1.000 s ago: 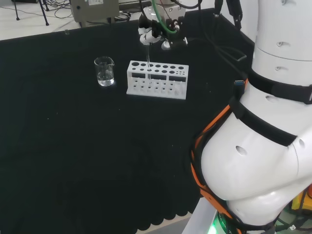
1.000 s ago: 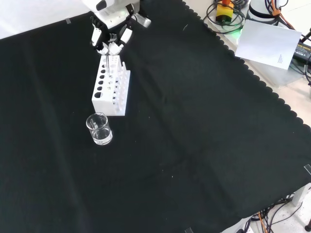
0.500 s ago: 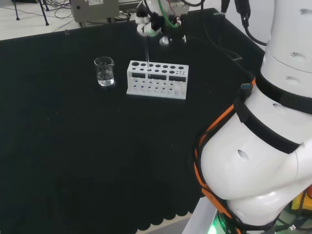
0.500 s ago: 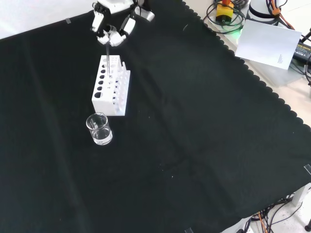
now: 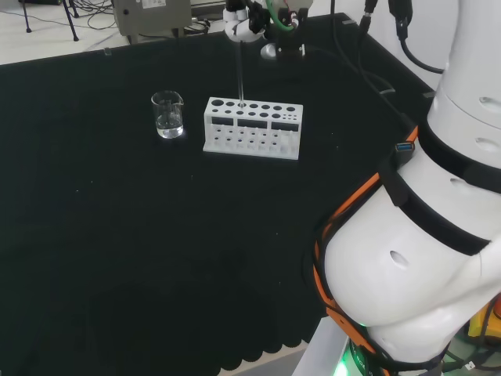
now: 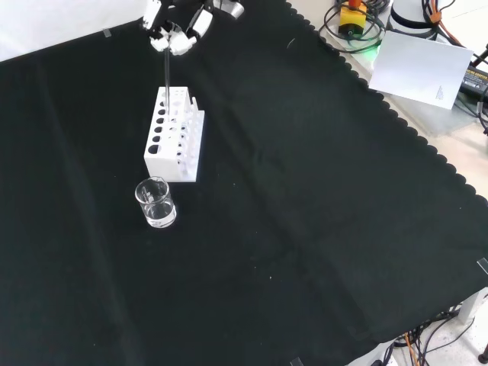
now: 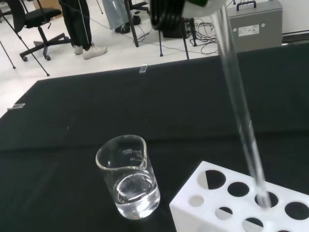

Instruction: Take the glass rod from the white test tube rack.

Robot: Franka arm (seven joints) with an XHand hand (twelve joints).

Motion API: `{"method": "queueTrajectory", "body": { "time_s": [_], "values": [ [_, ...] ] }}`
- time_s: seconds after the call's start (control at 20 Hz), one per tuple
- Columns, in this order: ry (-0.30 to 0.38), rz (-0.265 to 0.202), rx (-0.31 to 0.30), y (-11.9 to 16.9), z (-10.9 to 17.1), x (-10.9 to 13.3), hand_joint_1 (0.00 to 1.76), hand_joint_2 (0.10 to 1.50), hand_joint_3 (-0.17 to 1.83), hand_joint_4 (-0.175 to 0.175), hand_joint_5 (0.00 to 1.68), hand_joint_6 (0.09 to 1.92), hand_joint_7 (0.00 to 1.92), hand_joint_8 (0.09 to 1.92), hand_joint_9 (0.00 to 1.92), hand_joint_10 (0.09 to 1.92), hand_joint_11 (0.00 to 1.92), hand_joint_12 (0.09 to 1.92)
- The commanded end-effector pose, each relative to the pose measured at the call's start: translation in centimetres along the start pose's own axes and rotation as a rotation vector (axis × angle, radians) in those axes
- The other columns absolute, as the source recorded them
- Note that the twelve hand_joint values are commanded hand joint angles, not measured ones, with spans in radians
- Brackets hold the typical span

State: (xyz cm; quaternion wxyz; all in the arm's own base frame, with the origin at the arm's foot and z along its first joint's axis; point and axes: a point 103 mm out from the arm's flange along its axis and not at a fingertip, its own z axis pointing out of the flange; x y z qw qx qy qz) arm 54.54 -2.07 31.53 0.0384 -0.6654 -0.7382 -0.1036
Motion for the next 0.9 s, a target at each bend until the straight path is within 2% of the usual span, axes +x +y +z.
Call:
{"method": "queueTrajectory", "body": {
  "time_s": [0.05, 0.3, 0.9],
  "values": [
    [0.026, -0.025, -0.034, -2.0, -3.3, 3.5, 1.28, 0.88, 0.51, -0.175, 0.94, 0.9, 1.01, 1.36, 1.53, 1.03, 1.63, 0.76],
    [0.03, -0.041, -0.051, -2.3, -4.1, 4.5, 1.28, 0.88, 0.51, -0.175, 0.94, 0.89, 1.01, 1.36, 1.53, 1.03, 1.63, 0.76],
    [0.017, -0.058, -0.039, -2.7, -3.6, 5.9, 1.28, 0.88, 0.51, -0.175, 0.95, 0.88, 1.02, 1.35, 1.53, 1.02, 1.64, 0.75]
  ]
}}
